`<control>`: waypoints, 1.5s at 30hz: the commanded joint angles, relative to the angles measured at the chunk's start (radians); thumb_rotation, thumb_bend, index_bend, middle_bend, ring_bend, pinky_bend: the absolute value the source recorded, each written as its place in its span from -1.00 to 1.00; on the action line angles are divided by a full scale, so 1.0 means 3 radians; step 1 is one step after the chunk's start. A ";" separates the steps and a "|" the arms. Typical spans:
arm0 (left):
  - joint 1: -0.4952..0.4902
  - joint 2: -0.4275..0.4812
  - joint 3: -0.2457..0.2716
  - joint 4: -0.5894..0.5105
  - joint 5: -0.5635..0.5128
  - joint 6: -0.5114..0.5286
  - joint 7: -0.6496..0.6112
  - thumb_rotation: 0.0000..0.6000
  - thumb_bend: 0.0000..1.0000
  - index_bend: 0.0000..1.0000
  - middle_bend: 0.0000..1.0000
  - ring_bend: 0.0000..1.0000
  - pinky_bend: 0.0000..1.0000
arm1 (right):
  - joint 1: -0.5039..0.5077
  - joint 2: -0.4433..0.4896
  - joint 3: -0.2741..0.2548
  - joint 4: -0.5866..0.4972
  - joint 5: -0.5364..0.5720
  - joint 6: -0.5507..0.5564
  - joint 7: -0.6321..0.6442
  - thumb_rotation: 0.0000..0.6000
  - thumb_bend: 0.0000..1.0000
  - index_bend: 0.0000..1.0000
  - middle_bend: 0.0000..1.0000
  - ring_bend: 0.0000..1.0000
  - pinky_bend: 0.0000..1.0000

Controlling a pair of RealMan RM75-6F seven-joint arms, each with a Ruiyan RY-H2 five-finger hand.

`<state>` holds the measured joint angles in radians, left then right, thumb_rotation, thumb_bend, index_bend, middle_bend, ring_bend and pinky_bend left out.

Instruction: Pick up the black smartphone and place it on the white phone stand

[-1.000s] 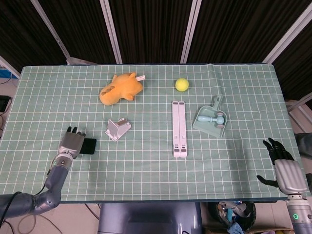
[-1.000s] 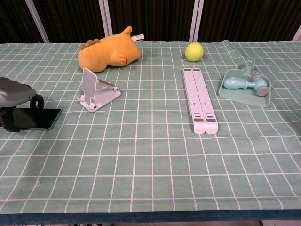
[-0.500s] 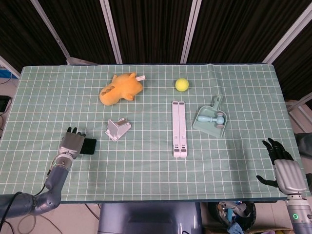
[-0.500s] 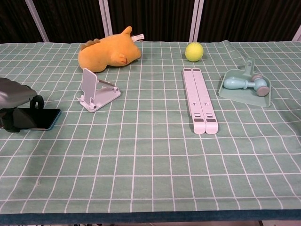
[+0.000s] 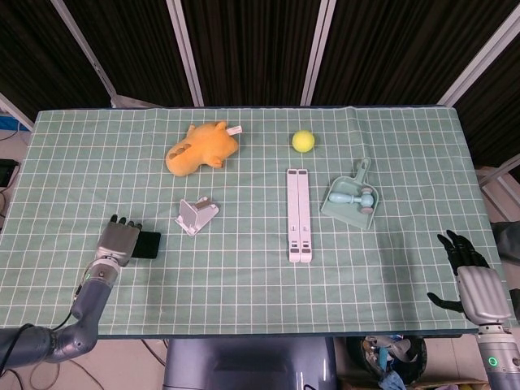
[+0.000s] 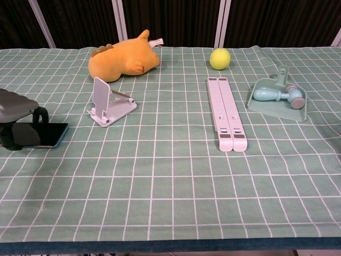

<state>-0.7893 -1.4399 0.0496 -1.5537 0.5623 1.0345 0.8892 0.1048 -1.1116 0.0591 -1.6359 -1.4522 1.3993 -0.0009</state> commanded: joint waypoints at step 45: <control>0.0635 -0.0636 -0.1496 -0.1059 0.0044 0.1468 -0.2263 1.00 -0.32 0.01 0.15 -0.61 -0.65 | 0.0009 0.0043 -0.0020 -0.0056 0.0000 -0.0057 0.0123 1.00 -0.79 -1.00 -1.00 -1.00 -0.57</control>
<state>-0.6031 -1.6078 -0.3949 -1.8839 0.5726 1.4595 0.2230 0.1074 -1.0990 0.0531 -1.6525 -1.4521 1.3821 0.0358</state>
